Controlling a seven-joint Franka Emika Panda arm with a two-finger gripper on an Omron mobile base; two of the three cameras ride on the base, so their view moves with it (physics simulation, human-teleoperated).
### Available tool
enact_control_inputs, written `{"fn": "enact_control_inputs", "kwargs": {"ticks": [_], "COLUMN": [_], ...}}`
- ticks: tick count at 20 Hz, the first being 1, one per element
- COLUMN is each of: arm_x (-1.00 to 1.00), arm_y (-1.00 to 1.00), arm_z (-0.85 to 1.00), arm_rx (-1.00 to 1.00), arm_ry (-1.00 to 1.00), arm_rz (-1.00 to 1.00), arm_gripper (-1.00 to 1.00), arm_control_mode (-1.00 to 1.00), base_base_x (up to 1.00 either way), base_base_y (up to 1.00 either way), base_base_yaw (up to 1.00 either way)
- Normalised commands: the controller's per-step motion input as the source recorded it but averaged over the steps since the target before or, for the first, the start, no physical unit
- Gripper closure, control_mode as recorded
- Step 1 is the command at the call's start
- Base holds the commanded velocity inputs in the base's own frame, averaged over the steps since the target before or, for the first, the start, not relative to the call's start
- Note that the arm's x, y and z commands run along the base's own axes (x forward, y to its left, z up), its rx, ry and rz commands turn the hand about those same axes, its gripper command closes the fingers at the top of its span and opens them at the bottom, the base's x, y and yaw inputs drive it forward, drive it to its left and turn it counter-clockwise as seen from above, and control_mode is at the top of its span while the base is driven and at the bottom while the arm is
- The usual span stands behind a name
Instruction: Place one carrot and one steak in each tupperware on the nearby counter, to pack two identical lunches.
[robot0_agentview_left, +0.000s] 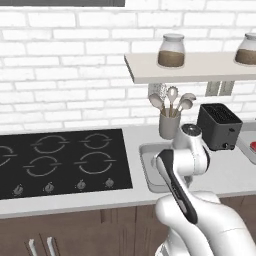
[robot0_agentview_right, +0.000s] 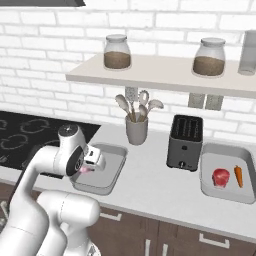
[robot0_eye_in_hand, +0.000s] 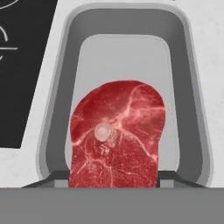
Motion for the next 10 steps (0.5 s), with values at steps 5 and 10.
{"fn": "enact_control_inputs", "kwargs": {"ticks": [5,10], "arm_x": [0.36,0.29], "arm_y": [0.0,0.0], "arm_z": [-0.36,-0.45], "arm_rx": [0.0,0.0], "arm_ry": [0.0,0.0], "arm_rz": [0.0,0.0], "arm_gripper": [1.0,1.0], "arm_control_mode": [-1.0,-1.0], "base_base_x": [0.0,0.0], "base_base_y": [0.0,0.0], "base_base_yaw": [0.0,0.0]}}
